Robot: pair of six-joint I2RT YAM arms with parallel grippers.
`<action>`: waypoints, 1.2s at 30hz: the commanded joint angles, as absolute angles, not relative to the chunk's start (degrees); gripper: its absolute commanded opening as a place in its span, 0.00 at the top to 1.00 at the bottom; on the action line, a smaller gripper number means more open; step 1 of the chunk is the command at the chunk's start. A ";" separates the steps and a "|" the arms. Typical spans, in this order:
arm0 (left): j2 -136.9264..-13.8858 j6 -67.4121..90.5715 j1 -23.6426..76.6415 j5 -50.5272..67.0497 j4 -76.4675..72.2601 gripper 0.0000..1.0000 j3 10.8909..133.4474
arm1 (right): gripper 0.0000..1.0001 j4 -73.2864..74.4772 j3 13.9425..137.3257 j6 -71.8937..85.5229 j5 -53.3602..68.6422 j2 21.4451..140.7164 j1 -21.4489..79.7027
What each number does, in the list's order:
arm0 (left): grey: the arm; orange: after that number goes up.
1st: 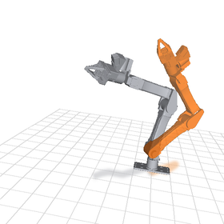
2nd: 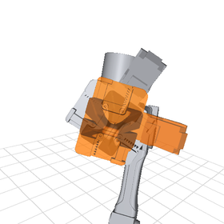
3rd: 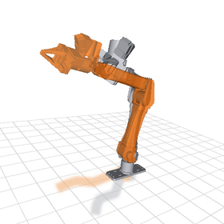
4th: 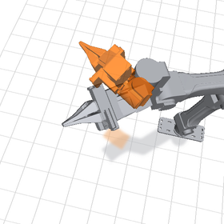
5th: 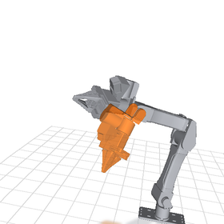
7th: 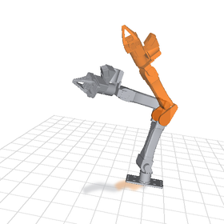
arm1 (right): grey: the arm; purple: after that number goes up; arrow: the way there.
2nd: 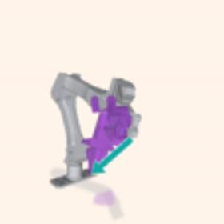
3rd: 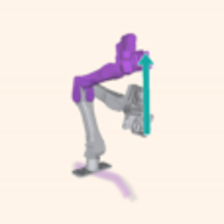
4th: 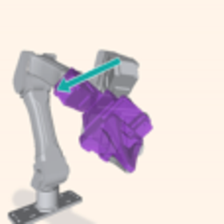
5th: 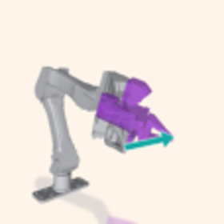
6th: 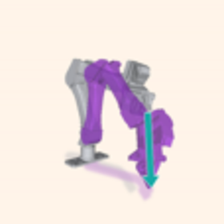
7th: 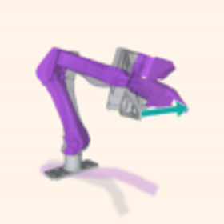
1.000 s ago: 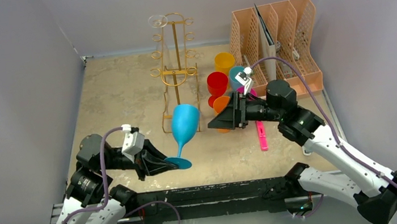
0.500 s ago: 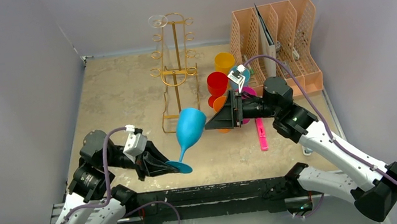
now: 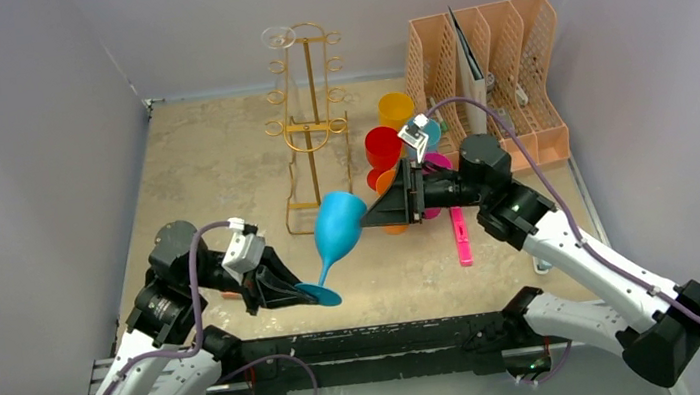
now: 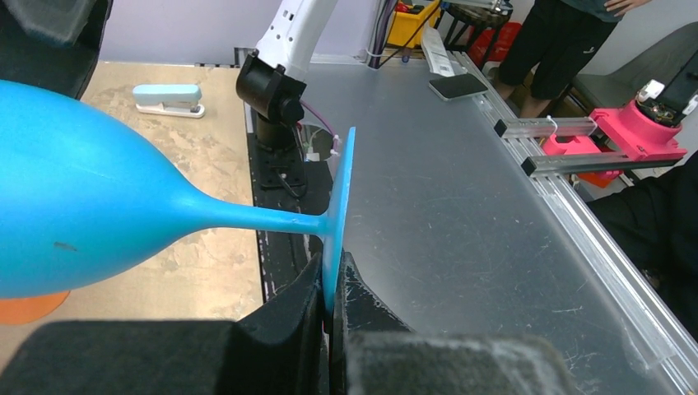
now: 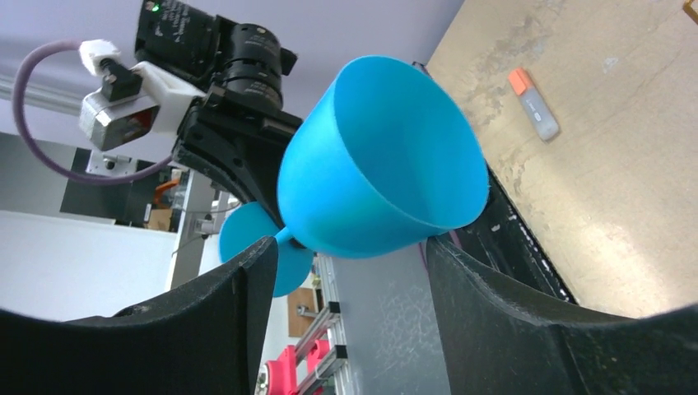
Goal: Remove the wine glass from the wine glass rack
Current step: Place the wine glass at the center of the board.
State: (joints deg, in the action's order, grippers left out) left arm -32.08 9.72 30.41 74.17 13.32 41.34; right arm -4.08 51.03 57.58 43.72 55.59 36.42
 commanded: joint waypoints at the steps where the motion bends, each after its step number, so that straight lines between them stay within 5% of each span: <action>1: -32.36 6.63 30.54 76.69 12.70 1.00 42.12 | 0.31 -1.30 54.99 54.60 42.32 55.77 35.97; 9: -31.82 2.19 30.55 73.86 19.28 1.00 43.05 | 0.24 18.05 61.51 40.57 30.22 50.63 35.87; 20: -34.98 2.79 30.51 82.28 15.84 1.00 42.94 | 0.26 6.28 61.68 47.99 40.02 59.17 35.91; 36: -38.88 -5.82 30.50 80.86 19.59 1.00 43.70 | 0.58 -13.28 56.67 63.87 58.31 65.89 35.88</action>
